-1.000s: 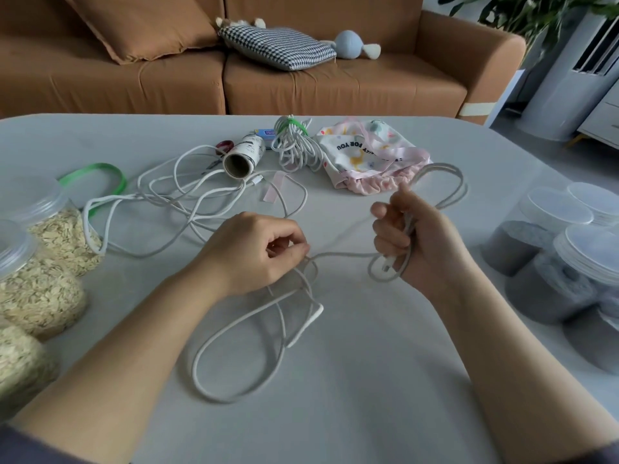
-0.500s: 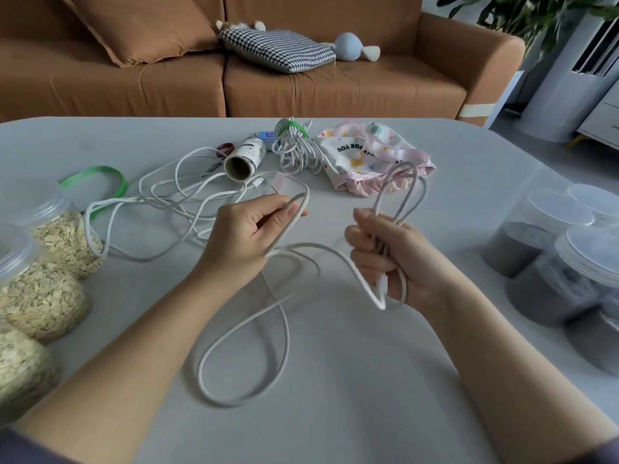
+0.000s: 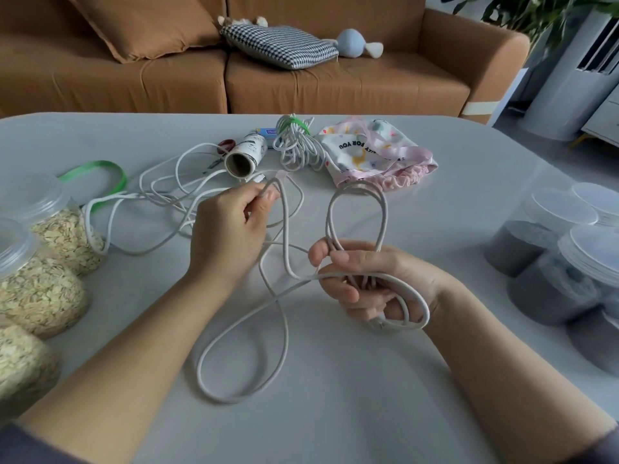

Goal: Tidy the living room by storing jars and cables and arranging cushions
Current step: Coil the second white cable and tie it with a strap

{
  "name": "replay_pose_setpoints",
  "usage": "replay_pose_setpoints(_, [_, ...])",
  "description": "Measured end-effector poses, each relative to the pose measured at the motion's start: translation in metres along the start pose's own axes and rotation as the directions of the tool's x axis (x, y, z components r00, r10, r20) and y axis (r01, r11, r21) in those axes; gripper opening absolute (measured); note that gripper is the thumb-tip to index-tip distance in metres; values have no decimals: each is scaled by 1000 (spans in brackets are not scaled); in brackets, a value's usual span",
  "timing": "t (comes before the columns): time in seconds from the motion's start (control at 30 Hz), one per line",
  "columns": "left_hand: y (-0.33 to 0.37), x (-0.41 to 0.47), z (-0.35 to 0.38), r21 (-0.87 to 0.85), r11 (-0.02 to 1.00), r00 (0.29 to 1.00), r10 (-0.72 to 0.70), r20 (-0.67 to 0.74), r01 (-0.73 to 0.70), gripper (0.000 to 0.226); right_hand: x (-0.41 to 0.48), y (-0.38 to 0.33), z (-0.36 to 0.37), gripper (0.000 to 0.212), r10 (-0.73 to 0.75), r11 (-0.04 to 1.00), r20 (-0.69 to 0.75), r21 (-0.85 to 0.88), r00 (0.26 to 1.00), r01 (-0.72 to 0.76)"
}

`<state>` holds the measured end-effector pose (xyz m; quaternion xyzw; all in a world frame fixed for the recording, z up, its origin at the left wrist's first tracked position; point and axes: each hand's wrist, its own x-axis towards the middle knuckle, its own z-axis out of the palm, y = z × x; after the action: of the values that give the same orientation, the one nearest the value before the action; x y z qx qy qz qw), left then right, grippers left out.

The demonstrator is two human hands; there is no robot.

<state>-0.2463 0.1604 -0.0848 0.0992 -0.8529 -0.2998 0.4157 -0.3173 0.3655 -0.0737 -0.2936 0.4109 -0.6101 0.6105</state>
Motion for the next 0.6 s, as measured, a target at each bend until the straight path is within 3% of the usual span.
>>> replay_pose_setpoints(0.07, [4, -1, 0, 8, 998, 996, 62, 57, -63, 29, 2, -2, -2, 20, -36, 999, 4, 15, 999, 36])
replay_pose_setpoints(0.13, [8, -1, -1, -34, 981, 970, 196, 143, -193, 61, 3, -3, -5, 18, -68, 996, 29, 62, 997, 66])
replay_pose_setpoints(0.17, [9, 0, -2, -33, 954, 939, 300, 167, -298, 66, 4, -4, -7, 18, -87, 992, 35, 94, 996, 83])
replay_pose_setpoints(0.27, [11, 1, -3, -20, 855, 835, 511, 205, -518, 57, 6, -3, -13, 18, -144, 976, 35, 168, 989, 136])
replay_pose_setpoints(0.43, [19, 3, -6, -12, 842, 832, 536, 144, -540, 62, 4, -1, -20, 26, -148, 970, 32, 200, 989, 138])
replay_pose_setpoints(0.57, [16, 8, -7, 91, 786, 789, 595, 154, -611, 22, 7, 2, -20, 28, -52, 985, 68, 171, 996, 40])
replay_pose_setpoints(0.6, [15, 8, -8, 80, 792, 792, 590, 161, -606, 22, 8, 3, -20, 29, -47, 985, 92, 172, 995, 30])
